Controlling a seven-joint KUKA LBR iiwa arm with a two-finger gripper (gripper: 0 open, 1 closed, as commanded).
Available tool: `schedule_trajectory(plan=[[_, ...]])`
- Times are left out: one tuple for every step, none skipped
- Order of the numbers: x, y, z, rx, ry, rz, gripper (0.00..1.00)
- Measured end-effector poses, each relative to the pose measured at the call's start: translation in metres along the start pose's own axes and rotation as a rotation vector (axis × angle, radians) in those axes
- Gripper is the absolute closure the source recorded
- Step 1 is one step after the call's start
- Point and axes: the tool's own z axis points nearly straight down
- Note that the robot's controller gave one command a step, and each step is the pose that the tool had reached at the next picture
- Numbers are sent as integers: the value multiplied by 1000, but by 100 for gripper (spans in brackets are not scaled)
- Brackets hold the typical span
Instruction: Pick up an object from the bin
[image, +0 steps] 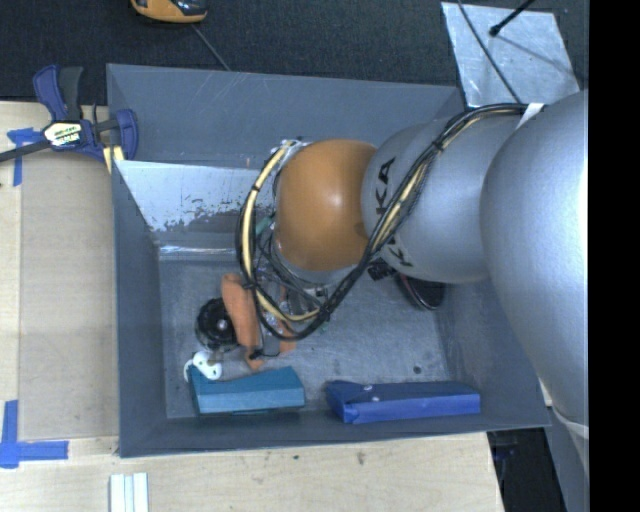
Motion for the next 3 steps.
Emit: schedule_trajectory(plan=[[-3,6,46,0,3,-123,100],[-3,6,46,0,3,-123,100],[10,18,-110,-1,3,-126,100]])
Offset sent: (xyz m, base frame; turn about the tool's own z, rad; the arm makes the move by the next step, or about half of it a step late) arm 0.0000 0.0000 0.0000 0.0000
